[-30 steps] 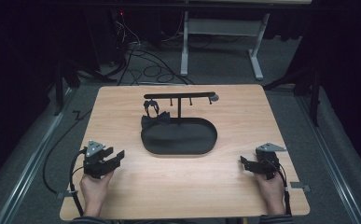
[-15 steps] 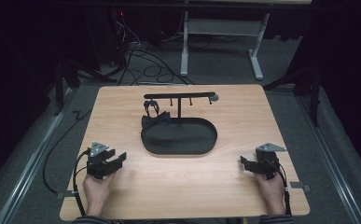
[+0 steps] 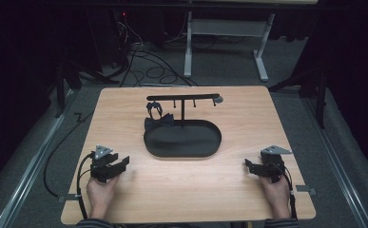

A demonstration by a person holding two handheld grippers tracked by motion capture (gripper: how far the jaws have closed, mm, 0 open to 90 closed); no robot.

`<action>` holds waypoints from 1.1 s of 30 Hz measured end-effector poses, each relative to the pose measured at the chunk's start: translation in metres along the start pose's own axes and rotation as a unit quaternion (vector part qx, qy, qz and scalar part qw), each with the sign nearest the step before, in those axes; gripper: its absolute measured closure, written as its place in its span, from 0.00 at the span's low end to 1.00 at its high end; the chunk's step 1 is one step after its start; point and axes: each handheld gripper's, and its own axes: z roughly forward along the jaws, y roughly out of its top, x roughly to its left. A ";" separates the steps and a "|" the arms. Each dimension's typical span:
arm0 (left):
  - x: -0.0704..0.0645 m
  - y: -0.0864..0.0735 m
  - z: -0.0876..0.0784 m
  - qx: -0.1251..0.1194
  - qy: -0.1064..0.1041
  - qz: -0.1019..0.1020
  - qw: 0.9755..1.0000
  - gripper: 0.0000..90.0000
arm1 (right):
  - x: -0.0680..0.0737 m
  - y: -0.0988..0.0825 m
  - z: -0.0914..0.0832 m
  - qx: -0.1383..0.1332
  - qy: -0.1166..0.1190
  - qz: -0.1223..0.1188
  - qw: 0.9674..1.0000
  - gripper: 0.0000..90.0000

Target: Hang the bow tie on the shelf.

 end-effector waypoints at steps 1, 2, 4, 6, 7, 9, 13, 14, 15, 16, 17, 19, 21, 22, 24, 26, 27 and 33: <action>0.000 0.000 0.000 0.001 0.001 0.001 1.000 0.54 | 0.000 0.000 0.000 0.000 0.000 0.000 1.000 0.29; 0.000 -0.001 0.001 -0.001 0.002 0.000 1.000 0.54 | 0.000 0.000 0.000 0.000 0.000 0.000 1.000 0.29; 0.001 -0.002 0.003 -0.002 0.004 -0.001 1.000 0.54 | 0.000 0.000 0.000 0.000 0.000 0.000 1.000 0.29; 0.002 -0.003 0.004 0.000 0.006 0.000 1.000 0.54 | 0.000 0.000 0.000 0.000 0.000 0.000 1.000 0.30; 0.002 -0.003 0.004 0.001 0.005 0.000 1.000 0.54 | 0.000 0.000 0.000 0.000 0.000 0.000 1.000 0.29; 0.002 -0.004 0.006 0.005 0.007 0.002 1.000 0.54 | 0.000 0.000 0.000 0.000 0.000 0.000 1.000 0.30; 0.002 -0.006 0.008 0.007 0.010 0.001 1.000 0.54 | 0.000 0.000 0.000 0.000 0.000 0.000 1.000 0.30; 0.002 -0.006 0.009 0.007 0.012 0.003 1.000 0.54 | 0.000 0.000 0.000 0.000 0.000 0.000 1.000 0.29; 0.002 -0.006 0.009 0.007 0.012 0.005 1.000 0.54 | 0.000 0.000 0.000 0.000 0.000 0.000 1.000 0.30; 0.001 -0.006 0.010 0.007 0.012 0.006 1.000 0.54 | 0.000 0.000 0.000 0.000 0.000 0.000 1.000 0.29; 0.001 -0.006 0.011 0.007 0.012 0.007 1.000 0.54 | 0.000 0.000 0.000 0.000 0.000 0.000 1.000 0.30; 0.000 -0.006 0.012 0.008 0.013 0.007 1.000 0.54 | 0.000 0.000 0.000 0.000 0.000 0.000 1.000 0.29; 0.000 -0.006 0.014 0.008 0.014 0.007 1.000 0.54 | 0.000 0.000 0.000 0.000 0.000 0.000 1.000 0.30; 0.000 -0.006 0.014 0.010 0.014 0.009 1.000 0.54 | 0.000 0.000 0.000 0.000 0.000 0.000 1.000 0.29; 0.000 -0.006 0.015 0.010 0.015 0.010 1.000 0.54 | 0.000 0.000 0.000 0.000 0.000 0.000 1.000 0.30; -0.001 -0.007 0.016 0.009 0.017 0.011 1.000 0.54 | 0.000 0.000 0.000 0.000 0.000 0.000 1.000 0.29; -0.001 -0.007 0.017 0.009 0.018 0.013 1.000 0.53 | 0.000 0.000 0.000 0.000 0.000 0.000 1.000 0.29; -0.003 -0.008 0.024 0.015 0.027 0.025 0.999 0.52 | 0.000 0.000 0.000 0.000 0.000 0.001 1.000 0.29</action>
